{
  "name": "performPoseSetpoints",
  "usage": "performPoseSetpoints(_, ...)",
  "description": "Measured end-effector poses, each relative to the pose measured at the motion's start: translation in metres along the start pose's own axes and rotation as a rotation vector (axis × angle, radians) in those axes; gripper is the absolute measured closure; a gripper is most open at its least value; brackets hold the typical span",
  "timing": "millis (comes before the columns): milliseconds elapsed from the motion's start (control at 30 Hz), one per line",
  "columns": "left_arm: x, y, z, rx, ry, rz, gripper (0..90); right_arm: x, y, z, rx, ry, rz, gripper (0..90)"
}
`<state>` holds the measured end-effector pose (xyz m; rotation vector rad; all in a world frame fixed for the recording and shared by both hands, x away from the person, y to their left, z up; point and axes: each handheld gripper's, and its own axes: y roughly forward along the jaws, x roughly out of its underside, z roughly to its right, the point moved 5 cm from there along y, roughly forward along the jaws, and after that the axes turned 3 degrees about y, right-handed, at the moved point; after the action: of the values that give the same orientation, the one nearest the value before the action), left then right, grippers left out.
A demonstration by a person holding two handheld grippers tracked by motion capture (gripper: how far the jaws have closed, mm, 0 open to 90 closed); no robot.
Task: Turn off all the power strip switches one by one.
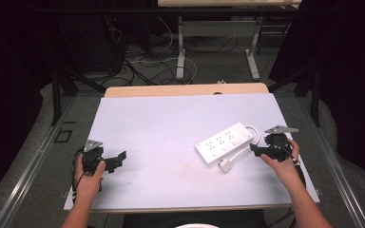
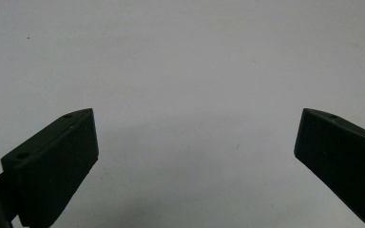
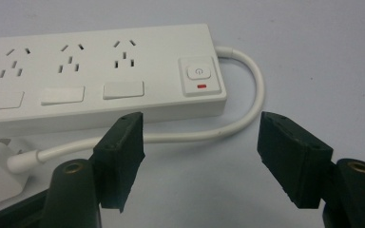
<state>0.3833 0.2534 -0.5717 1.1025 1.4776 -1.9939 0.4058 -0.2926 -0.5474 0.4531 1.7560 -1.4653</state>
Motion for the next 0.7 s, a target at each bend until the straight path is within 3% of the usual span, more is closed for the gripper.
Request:
performPoseSetpoints(433, 0.000, 0.000, 0.000, -0.002, -0.005, 0.002, 0.7, -0.026, 0.006, 0.006, 0.023, -0.017, -0.038, 38.8)
performPoseSetpoints(467, 0.000, 0.000, 0.000, -0.003, -0.008, 0.003, 0.7, -0.029, 0.008, 0.007, 0.040, -0.017, -0.039, 40.8)
performPoseSetpoints(700, 0.001, 0.000, 0.000, -0.003, -0.005, -0.004, 0.7, -0.037, 0.018, 0.004, -0.004, 0.014, -0.076, 58.2)
